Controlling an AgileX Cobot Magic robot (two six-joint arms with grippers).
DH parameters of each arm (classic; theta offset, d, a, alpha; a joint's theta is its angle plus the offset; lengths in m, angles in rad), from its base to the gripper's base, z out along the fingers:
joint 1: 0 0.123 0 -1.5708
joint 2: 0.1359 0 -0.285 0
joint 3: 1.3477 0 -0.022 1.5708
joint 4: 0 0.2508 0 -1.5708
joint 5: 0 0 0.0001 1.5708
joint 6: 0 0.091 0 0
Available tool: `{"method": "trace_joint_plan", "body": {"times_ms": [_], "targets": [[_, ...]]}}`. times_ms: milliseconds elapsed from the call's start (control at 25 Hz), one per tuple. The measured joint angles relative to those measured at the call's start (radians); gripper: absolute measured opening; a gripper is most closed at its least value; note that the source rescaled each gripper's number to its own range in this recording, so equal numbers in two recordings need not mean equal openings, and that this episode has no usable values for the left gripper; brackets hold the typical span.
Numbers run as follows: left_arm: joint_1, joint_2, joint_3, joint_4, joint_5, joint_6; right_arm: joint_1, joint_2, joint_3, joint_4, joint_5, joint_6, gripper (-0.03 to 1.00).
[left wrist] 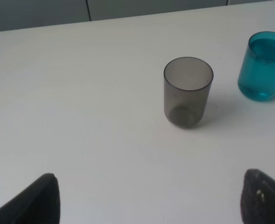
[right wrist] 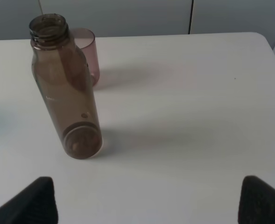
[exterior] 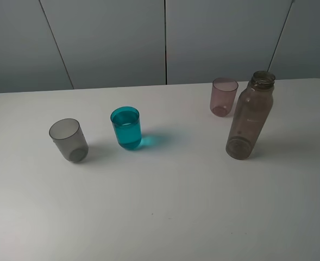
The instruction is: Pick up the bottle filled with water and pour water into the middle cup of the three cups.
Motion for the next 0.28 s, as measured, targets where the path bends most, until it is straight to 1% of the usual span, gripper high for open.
{"method": "trace_joint_plan", "body": {"times_ms": [280], "targets": [[0.000, 0.000, 0.000, 0.000, 0.000, 0.000, 0.000, 0.000, 0.000, 0.000, 0.000, 0.000, 0.56]]}}
